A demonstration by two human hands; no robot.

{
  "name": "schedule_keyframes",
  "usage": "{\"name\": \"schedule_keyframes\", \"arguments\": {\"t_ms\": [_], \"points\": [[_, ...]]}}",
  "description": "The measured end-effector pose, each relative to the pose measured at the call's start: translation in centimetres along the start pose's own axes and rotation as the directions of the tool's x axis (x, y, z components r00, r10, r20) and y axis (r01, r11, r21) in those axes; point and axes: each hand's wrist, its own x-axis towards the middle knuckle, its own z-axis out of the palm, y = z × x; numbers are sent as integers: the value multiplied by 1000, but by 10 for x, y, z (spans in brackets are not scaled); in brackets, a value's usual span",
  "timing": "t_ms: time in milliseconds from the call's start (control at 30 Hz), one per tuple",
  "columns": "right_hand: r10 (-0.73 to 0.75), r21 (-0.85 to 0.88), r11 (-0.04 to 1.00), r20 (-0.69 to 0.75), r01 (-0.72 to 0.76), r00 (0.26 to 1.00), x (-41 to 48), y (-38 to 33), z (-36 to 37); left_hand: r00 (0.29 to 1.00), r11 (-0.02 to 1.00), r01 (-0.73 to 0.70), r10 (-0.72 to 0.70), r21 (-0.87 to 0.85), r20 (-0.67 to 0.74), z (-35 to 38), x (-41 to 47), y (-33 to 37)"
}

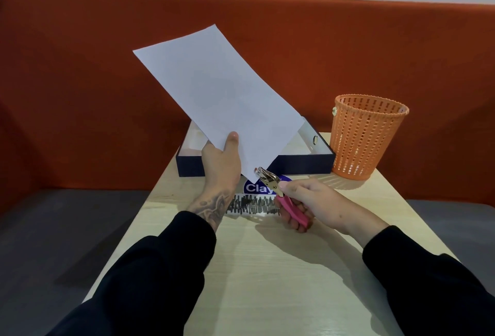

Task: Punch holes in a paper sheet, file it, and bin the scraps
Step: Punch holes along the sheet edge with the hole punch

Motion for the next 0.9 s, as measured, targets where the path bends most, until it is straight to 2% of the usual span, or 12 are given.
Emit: {"name": "schedule_keyframes", "arguments": {"t_ms": [467, 900], "points": [[92, -84, 992, 14, -91, 996, -1, 0, -1, 1000, 1000, 27, -26, 13, -15, -3, -3, -15], [215, -207, 956, 4, -209, 977, 2, -3, -3, 1000, 984, 19, -21, 175, 13, -5, -2, -35]]}}
